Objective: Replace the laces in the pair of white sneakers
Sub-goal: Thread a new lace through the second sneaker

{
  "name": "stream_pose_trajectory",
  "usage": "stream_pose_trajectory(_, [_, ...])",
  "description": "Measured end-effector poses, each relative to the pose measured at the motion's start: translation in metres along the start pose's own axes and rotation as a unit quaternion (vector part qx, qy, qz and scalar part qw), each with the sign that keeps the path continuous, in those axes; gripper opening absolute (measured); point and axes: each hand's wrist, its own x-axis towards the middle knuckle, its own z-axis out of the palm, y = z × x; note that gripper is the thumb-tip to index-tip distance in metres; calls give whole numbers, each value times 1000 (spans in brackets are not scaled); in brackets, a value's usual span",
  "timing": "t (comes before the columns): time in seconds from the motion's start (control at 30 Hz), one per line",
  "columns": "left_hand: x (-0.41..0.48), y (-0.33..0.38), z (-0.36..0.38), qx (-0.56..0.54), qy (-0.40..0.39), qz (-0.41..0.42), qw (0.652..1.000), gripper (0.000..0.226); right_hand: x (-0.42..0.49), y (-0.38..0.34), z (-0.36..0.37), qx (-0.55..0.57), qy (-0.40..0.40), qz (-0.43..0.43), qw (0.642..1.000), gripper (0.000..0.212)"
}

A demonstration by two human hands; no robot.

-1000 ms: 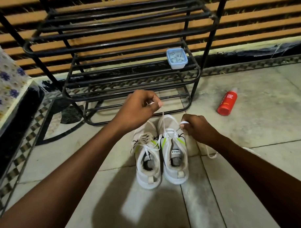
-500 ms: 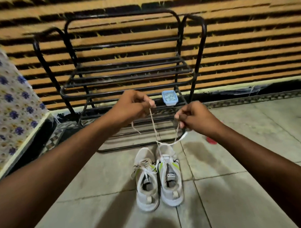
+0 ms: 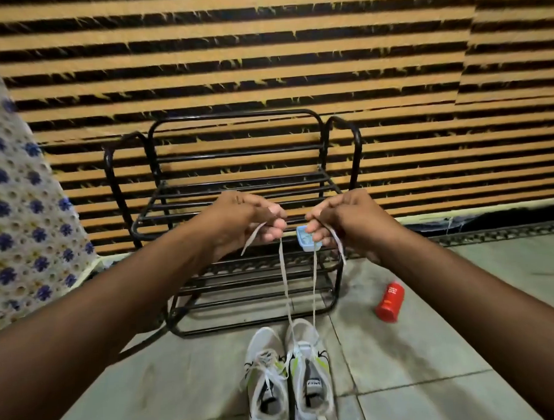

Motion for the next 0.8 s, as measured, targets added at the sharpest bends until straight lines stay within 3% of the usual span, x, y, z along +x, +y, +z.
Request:
stream_pose_trajectory(0.13, [-1, 6, 1, -57, -19, -26, 998, 35, -4, -12, 3, 139, -2, 61, 988, 38])
stream_pose_trajectory(0.2, [-1, 5, 3, -58, 0, -13, 998, 32, -4, -15, 1, 167, 4, 47, 985, 41])
stream_pose_trajectory(0.3, [-1, 2, 5, -24, 35, 32, 999, 13, -4, -13, 0, 138, 50, 20, 989, 25])
stream_pose_trajectory(0.4, [0, 1, 5, 74, 54, 82, 992, 19, -3, -10, 0, 91, 84, 0, 992, 9])
stream_pose_trajectory(0.5, [3, 3, 10, 140, 82, 118, 980, 24, 1, -6, 0, 23, 120, -31, 992, 14])
stream_pose_trajectory(0.63, [6, 9, 15, 121, 102, 161, 974, 23, 5, -8, 7, -29, 168, -66, 983, 15])
stream_pose_trajectory(0.8, [7, 16, 17, 95, 112, 220, 964, 14, 5, -8, 15, -4, 178, -114, 978, 7])
